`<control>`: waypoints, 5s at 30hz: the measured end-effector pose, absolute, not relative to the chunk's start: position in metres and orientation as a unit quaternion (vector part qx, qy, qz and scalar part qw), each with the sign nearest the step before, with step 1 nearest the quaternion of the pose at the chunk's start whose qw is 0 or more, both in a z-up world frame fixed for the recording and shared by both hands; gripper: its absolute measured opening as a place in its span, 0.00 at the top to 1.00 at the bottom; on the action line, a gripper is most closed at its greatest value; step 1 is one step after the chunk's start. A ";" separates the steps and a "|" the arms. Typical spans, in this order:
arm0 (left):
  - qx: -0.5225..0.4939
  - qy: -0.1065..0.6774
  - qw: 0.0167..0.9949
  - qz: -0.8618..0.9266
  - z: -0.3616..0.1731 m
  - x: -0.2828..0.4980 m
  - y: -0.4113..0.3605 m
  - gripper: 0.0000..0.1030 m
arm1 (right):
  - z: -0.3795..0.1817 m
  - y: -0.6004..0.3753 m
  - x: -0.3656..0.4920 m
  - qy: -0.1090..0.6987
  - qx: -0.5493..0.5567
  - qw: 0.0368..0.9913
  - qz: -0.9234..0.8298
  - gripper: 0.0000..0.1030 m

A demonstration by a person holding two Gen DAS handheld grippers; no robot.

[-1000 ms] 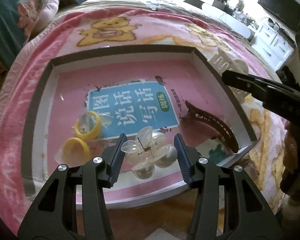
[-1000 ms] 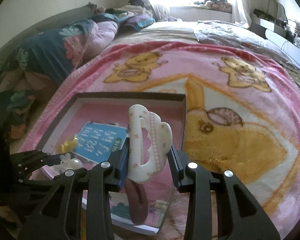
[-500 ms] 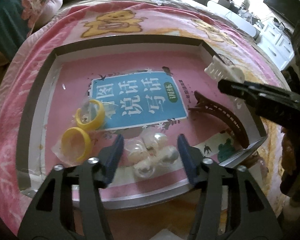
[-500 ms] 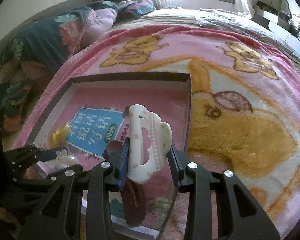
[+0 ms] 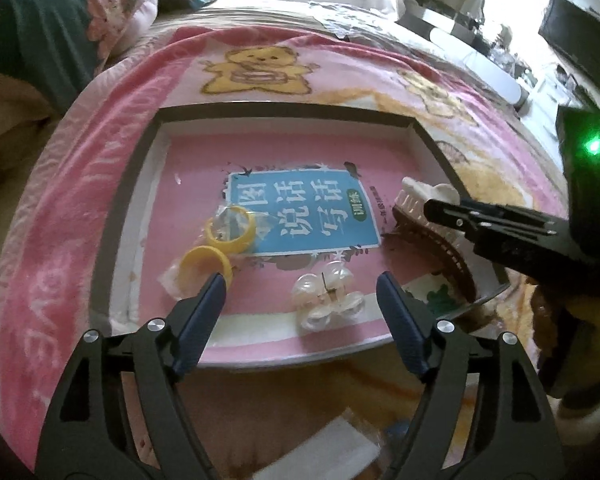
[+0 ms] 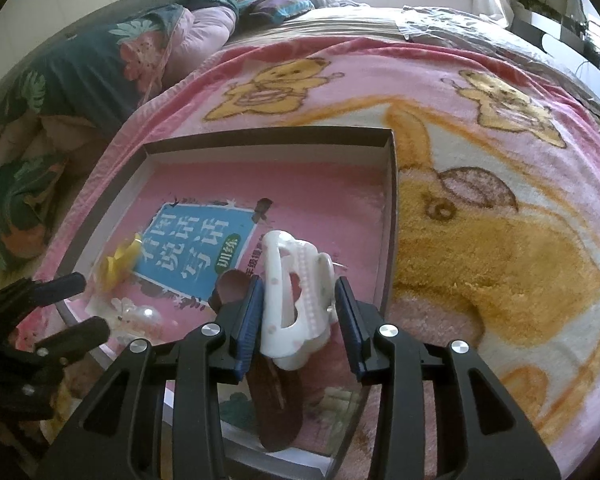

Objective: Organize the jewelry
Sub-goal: 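Withdraw both tools from the box toward the remaining jewelry, then move left tool to the beige coiled hair tie while right tool reaches a clear bag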

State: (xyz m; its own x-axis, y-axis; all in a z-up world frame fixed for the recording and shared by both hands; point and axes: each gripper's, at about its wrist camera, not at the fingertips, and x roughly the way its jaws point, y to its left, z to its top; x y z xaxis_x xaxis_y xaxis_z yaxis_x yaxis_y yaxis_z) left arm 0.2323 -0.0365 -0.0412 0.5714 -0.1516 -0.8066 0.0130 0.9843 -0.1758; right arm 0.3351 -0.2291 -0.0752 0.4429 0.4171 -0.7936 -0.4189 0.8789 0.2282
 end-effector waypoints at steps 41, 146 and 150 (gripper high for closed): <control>-0.105 0.357 0.928 -0.008 0.064 0.147 0.003 0.09 | 0.064 -0.286 0.194 0.303 0.068 0.929 0.202 0.11; -0.032 0.486 0.858 -0.165 -0.069 0.061 -0.102 0.35 | -0.056 -0.264 0.141 0.470 0.116 0.847 0.220 0.26; -0.031 0.490 0.855 -0.167 -0.076 0.070 -0.109 0.45 | -0.068 -0.259 0.155 0.485 0.139 0.835 0.218 0.43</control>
State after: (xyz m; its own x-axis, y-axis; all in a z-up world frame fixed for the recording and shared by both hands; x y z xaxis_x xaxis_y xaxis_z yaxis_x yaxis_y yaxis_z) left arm 0.0697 -0.1087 -0.0761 0.4634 -0.3154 -0.8281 0.2543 0.9425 -0.2167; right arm 0.1551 -0.2588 -0.0681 0.4340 0.4994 -0.7498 -0.2287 0.8661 0.4445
